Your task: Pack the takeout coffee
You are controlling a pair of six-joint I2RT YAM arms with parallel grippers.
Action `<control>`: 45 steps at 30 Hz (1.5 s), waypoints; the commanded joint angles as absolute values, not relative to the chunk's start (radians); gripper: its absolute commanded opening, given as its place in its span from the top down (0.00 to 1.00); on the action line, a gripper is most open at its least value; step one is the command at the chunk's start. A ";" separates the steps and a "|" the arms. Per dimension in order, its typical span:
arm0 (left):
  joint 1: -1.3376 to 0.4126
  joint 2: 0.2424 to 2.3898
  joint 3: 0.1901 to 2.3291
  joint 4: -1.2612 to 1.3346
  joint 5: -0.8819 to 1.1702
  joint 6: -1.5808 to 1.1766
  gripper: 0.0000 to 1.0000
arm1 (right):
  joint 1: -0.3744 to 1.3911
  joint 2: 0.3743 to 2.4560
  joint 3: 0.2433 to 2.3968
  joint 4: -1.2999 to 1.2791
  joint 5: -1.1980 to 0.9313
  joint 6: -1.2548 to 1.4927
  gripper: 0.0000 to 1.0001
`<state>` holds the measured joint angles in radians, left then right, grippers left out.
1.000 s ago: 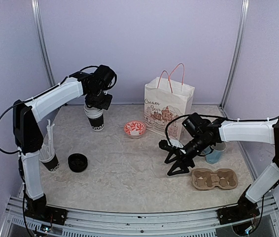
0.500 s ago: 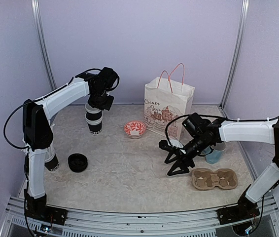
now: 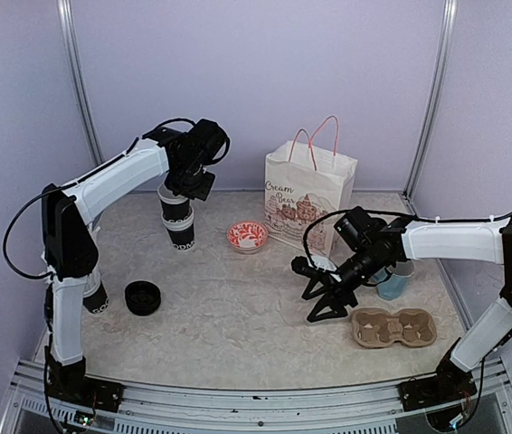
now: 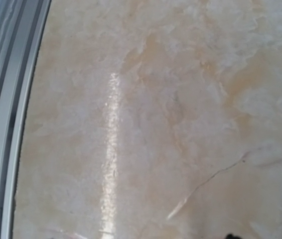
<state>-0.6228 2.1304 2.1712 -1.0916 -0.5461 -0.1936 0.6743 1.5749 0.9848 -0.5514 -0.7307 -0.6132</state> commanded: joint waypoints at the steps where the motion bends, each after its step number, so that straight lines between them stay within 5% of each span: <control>1: -0.637 2.026 2.255 -1.185 -0.682 -0.244 1.00 | 0.687 1.576 0.994 -0.565 -0.737 -0.628 0.29; 6: -0.730 1.925 2.203 -1.127 -0.653 -0.184 1.00 | 0.688 1.558 0.991 -0.558 -0.714 -0.631 0.29; 16: -0.933 1.735 1.898 -0.943 -0.229 0.034 1.00 | 0.653 1.507 0.960 -0.512 -0.629 -0.615 0.28; 29: -1.082 1.685 1.496 -0.667 -0.122 -0.016 1.00 | 0.595 1.500 0.950 -0.480 -0.569 -0.594 0.28; 45: -1.170 1.824 1.472 -0.603 -0.146 -0.034 0.99 | 0.588 1.515 0.946 -0.479 -0.571 -0.595 0.28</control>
